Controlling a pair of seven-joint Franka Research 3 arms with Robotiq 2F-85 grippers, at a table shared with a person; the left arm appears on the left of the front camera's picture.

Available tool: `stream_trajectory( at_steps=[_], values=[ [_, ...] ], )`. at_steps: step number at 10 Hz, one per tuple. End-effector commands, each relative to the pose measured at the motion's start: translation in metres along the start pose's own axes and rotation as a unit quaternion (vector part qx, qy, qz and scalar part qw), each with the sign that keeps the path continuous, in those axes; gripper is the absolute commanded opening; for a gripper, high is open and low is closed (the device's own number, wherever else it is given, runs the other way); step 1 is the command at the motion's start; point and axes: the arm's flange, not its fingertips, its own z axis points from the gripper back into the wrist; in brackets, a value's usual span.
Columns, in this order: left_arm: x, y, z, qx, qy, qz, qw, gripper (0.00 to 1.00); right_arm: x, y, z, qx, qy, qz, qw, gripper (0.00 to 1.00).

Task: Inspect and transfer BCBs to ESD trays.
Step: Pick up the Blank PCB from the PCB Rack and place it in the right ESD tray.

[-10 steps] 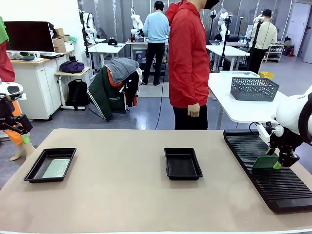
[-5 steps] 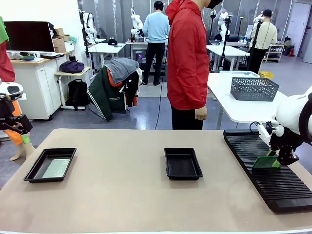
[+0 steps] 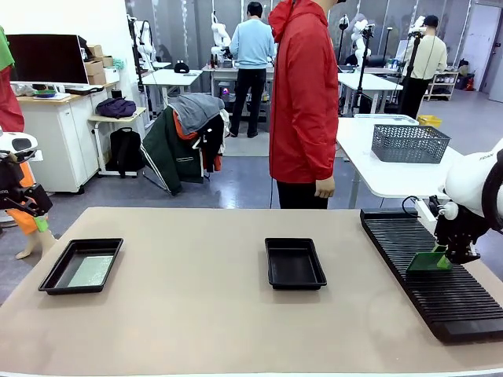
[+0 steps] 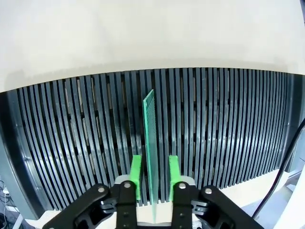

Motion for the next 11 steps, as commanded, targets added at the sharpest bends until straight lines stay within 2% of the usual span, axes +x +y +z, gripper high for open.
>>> stream_trajectory(
  at_steps=[1, 2, 3, 4, 5, 6, 7, 8, 11],
  values=[
    [-0.001, 0.000, -0.001, -0.001, -0.005, 0.002, 1.000, 1.00, -0.006, -0.004, -0.004, -0.003, -0.011, 0.008, 1.000, 0.30],
    [-0.001, 0.000, -0.001, -0.001, -0.005, 0.002, 1.000, 1.00, -0.006, -0.004, -0.003, -0.003, -0.012, 0.007, 1.000, 0.16],
    [-0.001, 0.000, -0.001, -0.001, -0.005, 0.002, 1.000, 1.00, -0.006, -0.004, -0.003, -0.004, -0.012, 0.007, 1.000, 0.22],
    [-0.001, 0.000, -0.001, -0.001, -0.005, 0.002, 1.000, 1.00, -0.006, -0.004, -0.003, -0.003, -0.012, 0.007, 1.000, 0.09],
    [-0.001, 0.000, -0.001, -0.001, -0.005, 0.002, 1.000, 1.00, -0.006, -0.003, -0.002, -0.003, -0.012, 0.005, 1.000, 0.15],
    [-0.001, 0.000, -0.001, -0.001, -0.005, 0.002, 1.000, 1.00, -0.006, -0.003, -0.003, -0.002, -0.012, 0.005, 1.000, 0.01],
    [-0.001, 0.000, -0.001, -0.001, -0.005, 0.002, 1.000, 1.00, -0.007, -0.003, -0.002, -0.004, -0.013, 0.003, 1.000, 0.07],
    [-0.001, 0.000, -0.001, -0.001, -0.005, 0.002, 1.000, 1.00, -0.007, -0.004, 0.000, -0.003, -0.012, 0.002, 1.000, 0.00],
    [-0.001, 0.000, -0.001, -0.001, -0.005, 0.002, 1.000, 1.00, -0.011, -0.004, 0.029, -0.017, -0.009, 0.002, 1.000, 0.00]
  ],
)
